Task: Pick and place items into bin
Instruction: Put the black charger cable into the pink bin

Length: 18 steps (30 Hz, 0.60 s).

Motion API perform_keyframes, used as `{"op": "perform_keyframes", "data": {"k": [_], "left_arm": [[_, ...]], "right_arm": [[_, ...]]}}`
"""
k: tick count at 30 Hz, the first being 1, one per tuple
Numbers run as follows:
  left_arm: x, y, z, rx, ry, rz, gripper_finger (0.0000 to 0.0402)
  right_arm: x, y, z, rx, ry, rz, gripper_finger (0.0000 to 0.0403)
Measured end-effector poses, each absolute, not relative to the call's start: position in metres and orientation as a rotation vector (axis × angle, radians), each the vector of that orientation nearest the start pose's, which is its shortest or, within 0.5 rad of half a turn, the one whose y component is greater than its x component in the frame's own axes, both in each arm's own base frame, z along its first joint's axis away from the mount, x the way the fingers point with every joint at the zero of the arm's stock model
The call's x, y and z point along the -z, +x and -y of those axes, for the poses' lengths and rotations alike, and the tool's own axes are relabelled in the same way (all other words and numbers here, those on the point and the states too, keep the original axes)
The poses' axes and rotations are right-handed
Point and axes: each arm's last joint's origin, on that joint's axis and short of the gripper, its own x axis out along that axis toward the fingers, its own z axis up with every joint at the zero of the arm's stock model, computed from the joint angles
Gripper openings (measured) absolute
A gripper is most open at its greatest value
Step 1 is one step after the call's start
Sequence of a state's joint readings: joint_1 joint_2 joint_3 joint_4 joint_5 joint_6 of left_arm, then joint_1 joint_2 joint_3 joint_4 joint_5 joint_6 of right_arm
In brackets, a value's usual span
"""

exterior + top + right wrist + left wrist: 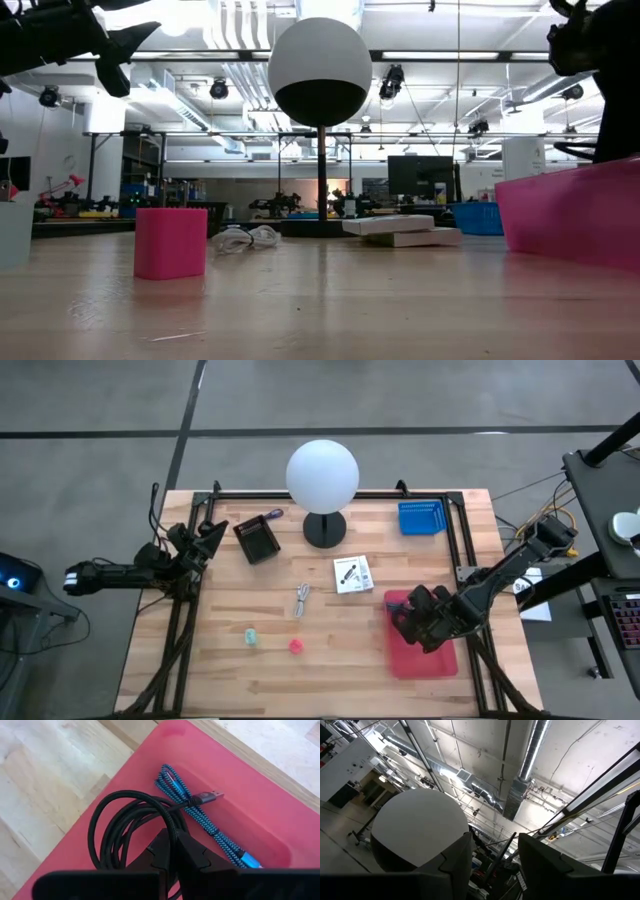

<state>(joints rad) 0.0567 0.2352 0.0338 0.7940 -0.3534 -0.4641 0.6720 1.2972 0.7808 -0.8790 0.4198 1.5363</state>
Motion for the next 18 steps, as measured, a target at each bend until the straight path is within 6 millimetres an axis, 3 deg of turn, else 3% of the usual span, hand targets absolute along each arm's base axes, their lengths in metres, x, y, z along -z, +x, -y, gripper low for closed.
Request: {"op": "perform_keyframes", "data": {"k": [18], "left_arm": [[-0.2278, 0.0933, -0.0154, -0.255, -0.532, 0.674, 0.0144]], "right_arm": [[-0.1951, 0.1707, -0.1207, 0.666, 0.632, -0.993, 0.0018]]}}
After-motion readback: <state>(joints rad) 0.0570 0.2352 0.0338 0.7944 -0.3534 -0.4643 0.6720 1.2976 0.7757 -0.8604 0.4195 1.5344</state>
